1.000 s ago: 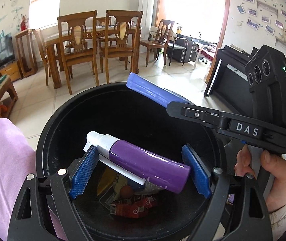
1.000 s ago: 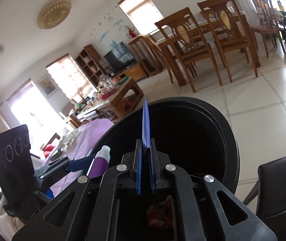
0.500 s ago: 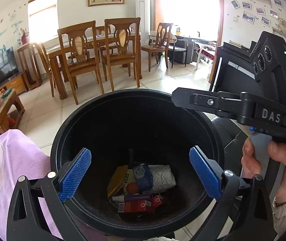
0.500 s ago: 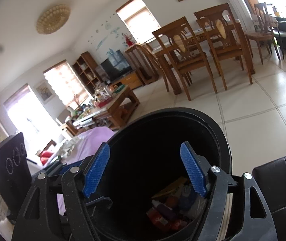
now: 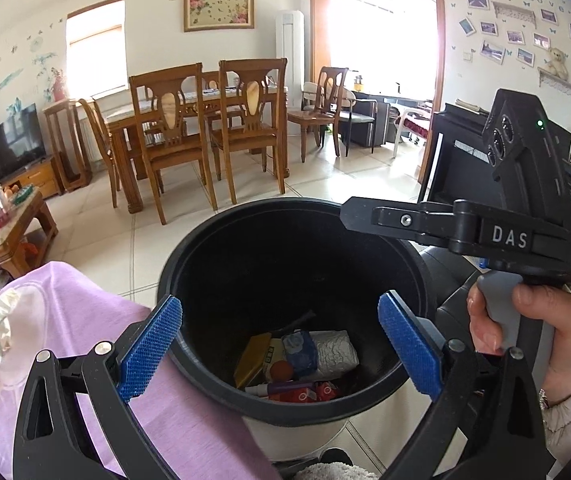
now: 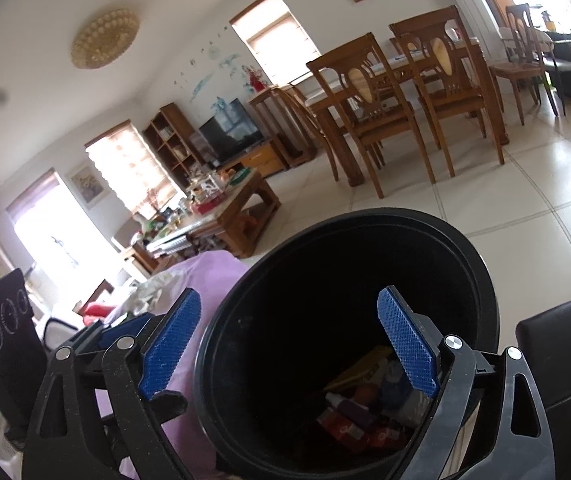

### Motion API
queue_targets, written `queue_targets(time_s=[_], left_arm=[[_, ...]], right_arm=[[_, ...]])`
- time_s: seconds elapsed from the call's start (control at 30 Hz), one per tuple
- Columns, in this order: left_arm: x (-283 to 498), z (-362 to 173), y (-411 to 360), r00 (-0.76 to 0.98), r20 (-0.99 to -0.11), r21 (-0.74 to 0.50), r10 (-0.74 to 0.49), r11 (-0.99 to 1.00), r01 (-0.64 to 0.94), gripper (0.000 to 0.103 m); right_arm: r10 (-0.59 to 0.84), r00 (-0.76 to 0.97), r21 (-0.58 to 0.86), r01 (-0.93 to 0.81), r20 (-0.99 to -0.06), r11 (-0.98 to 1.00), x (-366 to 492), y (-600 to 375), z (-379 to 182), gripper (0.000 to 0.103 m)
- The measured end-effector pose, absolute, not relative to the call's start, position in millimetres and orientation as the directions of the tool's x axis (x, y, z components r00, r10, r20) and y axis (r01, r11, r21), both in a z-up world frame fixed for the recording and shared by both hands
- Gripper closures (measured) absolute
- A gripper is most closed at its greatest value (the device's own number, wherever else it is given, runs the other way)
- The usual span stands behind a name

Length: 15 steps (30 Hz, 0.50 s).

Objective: Collect trash
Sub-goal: 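Move both open tools back over the table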

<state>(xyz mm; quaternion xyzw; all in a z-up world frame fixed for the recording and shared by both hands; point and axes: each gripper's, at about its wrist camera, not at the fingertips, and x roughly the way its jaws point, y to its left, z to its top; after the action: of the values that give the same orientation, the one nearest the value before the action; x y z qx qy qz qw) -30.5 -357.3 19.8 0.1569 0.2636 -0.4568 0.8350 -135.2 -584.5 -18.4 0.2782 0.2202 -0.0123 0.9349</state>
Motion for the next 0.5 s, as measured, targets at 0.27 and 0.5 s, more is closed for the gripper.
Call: queue_targets(time_s=[0.27, 0.5], left_arm=[[-9, 28, -300, 0.487, -0.555, -0.021, -0.674, 0.596, 0.802, 0.005], [29, 30, -225, 0.554, -0.552, -0.057, -0.623, 0.691, 0.721, 0.005]], right_arm=[[0.134, 0.888, 0.485, 0.108, -0.439, 0.868, -100, -532, -7, 0.014], [0.195, 0.863, 0.448, 0.04, -0.466, 0.893, -52, -470, 2, 0.014]])
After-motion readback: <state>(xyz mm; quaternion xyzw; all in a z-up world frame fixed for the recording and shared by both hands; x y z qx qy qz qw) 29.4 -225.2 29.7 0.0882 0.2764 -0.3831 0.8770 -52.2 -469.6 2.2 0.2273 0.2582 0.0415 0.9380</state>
